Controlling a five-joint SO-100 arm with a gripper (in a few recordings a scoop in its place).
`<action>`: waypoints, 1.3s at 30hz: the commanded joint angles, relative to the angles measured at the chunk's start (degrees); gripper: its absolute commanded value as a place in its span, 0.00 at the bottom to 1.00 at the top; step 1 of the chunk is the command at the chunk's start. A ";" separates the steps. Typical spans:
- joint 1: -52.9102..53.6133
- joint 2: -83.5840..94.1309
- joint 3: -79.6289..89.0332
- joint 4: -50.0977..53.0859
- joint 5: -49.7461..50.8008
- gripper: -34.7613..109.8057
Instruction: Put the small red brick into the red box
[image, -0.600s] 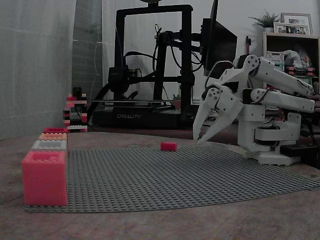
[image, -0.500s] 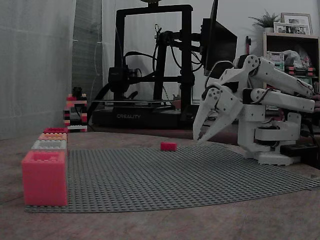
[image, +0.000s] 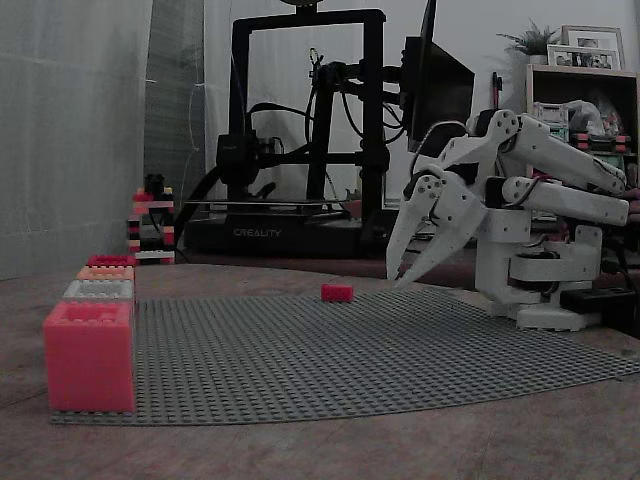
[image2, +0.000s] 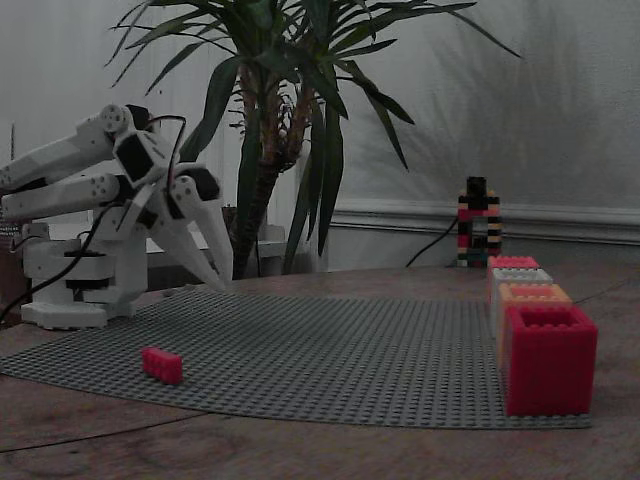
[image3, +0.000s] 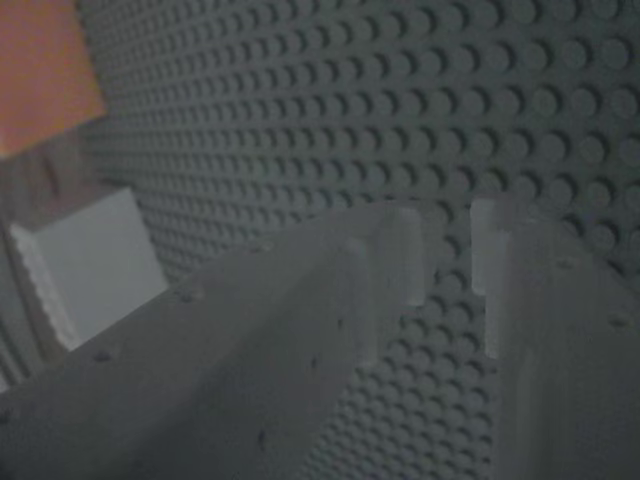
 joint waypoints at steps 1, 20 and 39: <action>-1.41 0.79 0.00 1.23 -0.18 0.24; 6.68 -42.98 -32.52 -7.29 -43.95 0.24; 40.52 -67.76 -45.79 -6.94 -94.66 0.24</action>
